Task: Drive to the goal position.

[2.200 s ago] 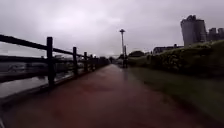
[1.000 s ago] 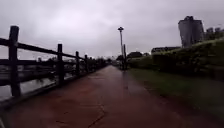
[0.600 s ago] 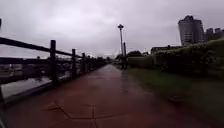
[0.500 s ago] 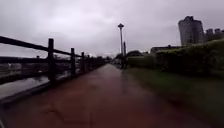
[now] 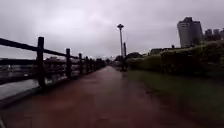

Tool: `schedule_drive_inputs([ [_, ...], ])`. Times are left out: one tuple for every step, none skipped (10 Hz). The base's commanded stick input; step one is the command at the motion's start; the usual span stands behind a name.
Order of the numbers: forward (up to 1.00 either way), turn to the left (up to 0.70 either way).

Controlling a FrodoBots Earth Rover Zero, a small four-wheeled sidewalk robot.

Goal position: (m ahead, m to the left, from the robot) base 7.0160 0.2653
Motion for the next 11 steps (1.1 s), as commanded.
schedule_drive_inputs([
  [1.00,0.00],
  [1.00,0.00],
  [1.00,0.00],
  [1.00,0.00],
  [1.00,0.00],
  [1.00,0.00],
  [1.00,0.00],
  [1.00,0.00],
  [1.00,0.00],
  [1.00,0.00],
  [1.00,0.00],
])
